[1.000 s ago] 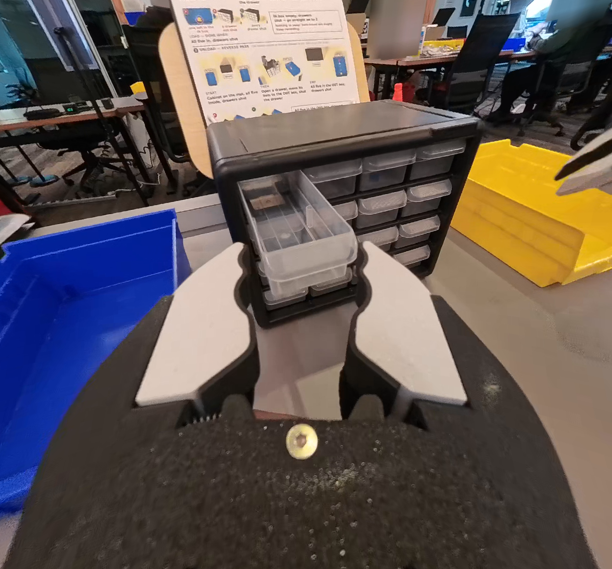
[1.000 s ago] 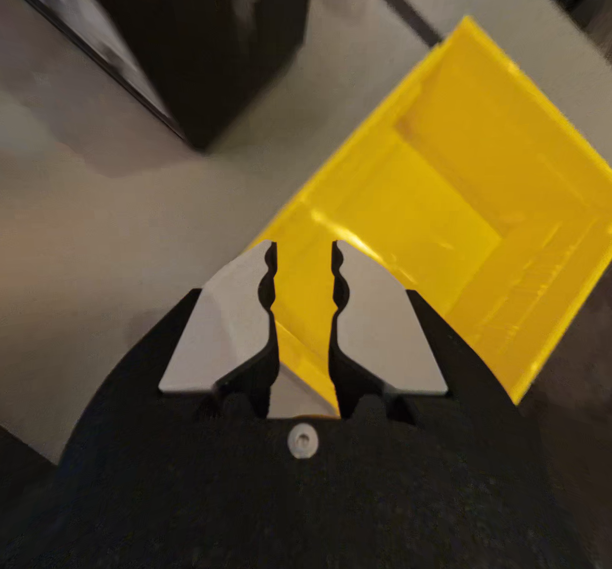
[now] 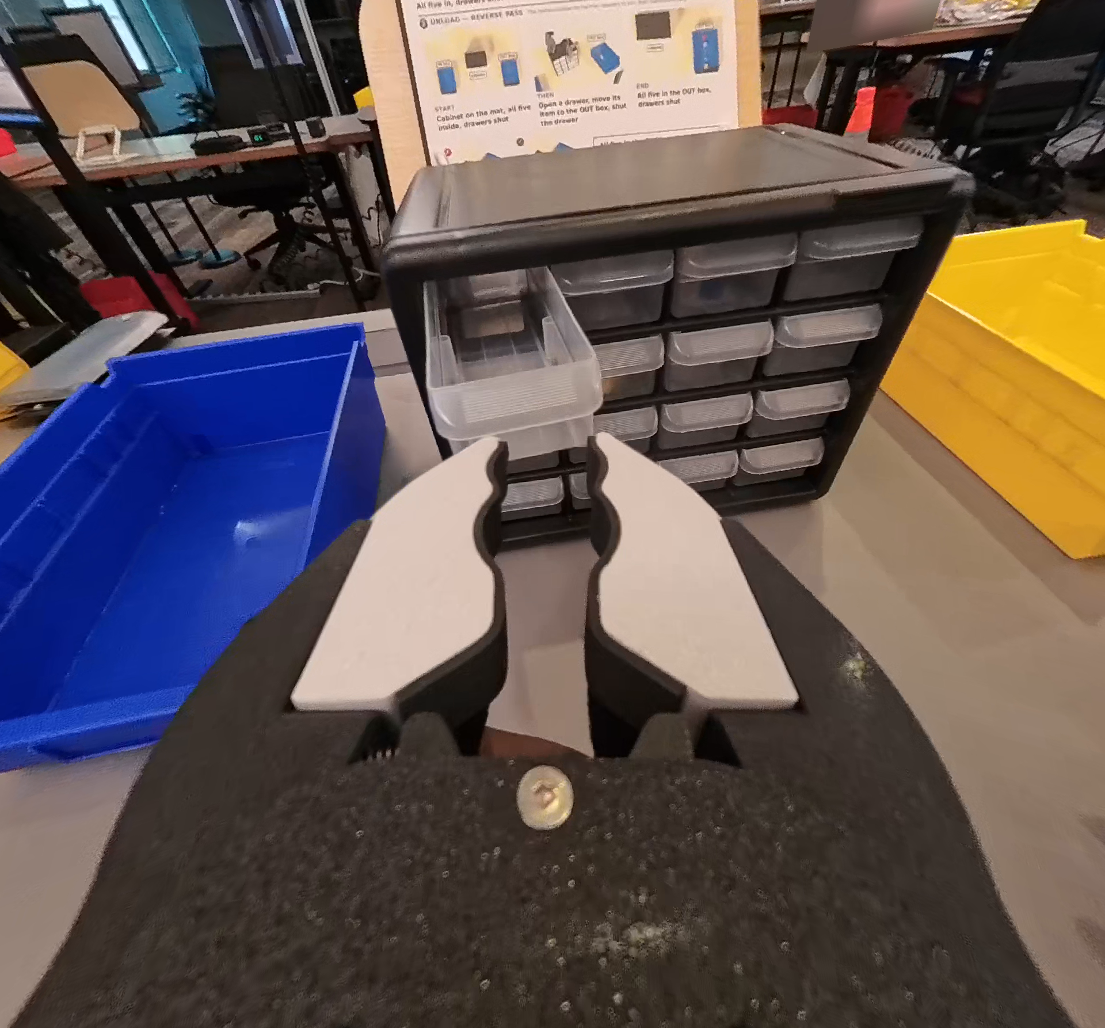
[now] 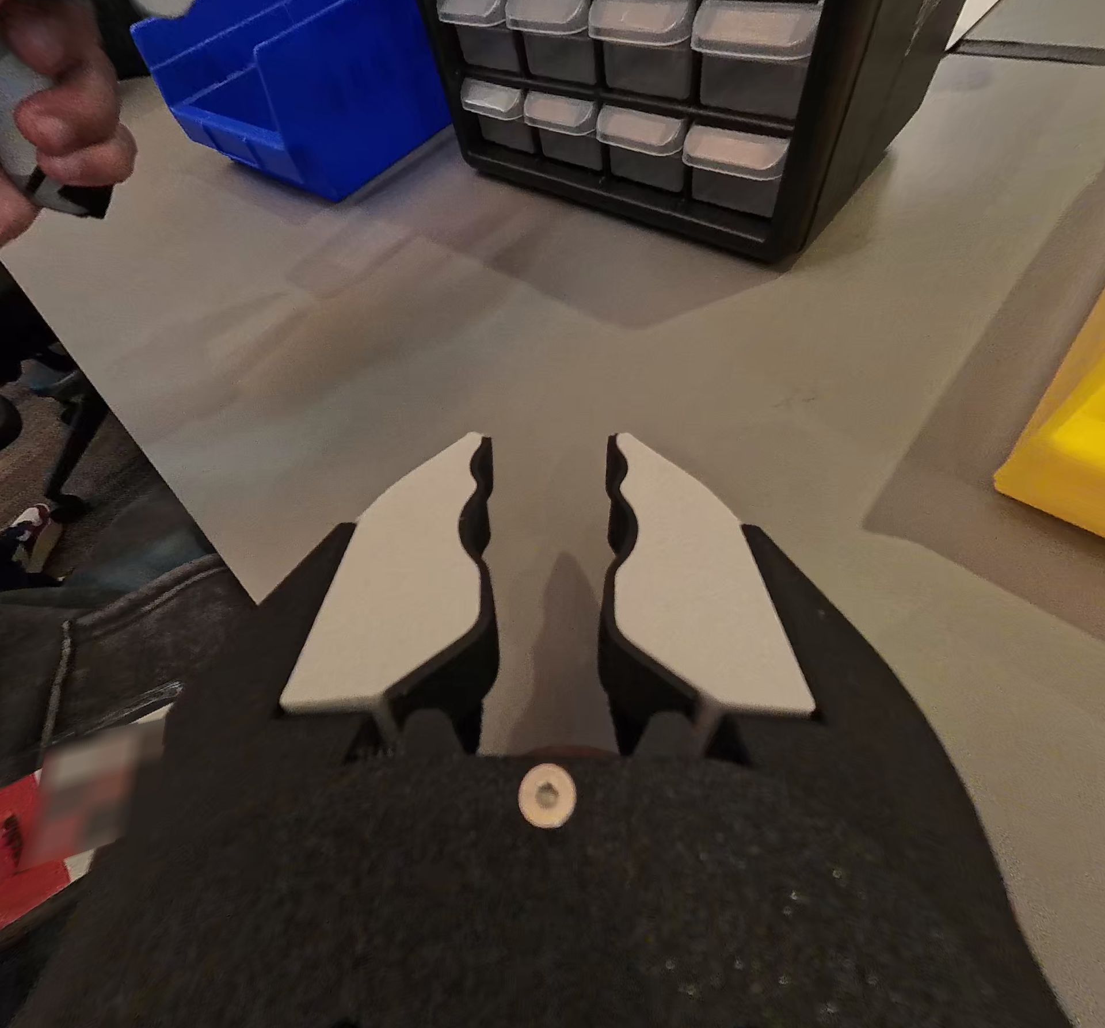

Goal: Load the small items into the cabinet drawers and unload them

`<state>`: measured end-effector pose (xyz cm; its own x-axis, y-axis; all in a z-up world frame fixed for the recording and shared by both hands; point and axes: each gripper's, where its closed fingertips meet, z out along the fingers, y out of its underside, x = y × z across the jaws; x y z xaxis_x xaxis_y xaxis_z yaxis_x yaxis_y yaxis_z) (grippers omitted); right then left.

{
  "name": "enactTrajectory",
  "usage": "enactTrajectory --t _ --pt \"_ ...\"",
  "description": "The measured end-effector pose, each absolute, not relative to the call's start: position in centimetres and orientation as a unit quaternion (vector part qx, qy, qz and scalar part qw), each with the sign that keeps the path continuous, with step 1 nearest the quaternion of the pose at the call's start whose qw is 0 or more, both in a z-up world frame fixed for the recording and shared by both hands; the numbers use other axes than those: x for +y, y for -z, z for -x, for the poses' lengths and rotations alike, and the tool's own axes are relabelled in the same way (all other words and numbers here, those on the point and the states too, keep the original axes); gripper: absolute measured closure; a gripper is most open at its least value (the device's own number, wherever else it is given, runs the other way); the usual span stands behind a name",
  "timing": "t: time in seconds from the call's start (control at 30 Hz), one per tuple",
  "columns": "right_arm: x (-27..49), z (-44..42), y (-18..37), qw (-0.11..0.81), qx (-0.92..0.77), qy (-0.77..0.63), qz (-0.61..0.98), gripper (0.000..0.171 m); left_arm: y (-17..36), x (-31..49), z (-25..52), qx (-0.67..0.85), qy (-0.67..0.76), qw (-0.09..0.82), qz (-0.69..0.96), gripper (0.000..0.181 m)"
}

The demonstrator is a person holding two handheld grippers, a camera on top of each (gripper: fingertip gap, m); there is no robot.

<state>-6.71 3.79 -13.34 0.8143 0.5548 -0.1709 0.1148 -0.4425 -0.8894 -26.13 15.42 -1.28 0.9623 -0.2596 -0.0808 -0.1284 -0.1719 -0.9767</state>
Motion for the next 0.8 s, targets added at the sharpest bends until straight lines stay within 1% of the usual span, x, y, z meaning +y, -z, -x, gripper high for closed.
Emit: enactTrajectory --t 0.43,0.8 --pt "3.4 6.2 13.4 0.482 -0.206 -0.226 0.821 0.136 0.8 20.4 26.4 0.102 0.042 0.628 0.770 0.156" --pt "3.4 6.3 13.9 0.474 -0.209 -0.229 0.824 0.136 1.3 23.8 26.3 0.105 0.033 0.625 0.773 0.151"
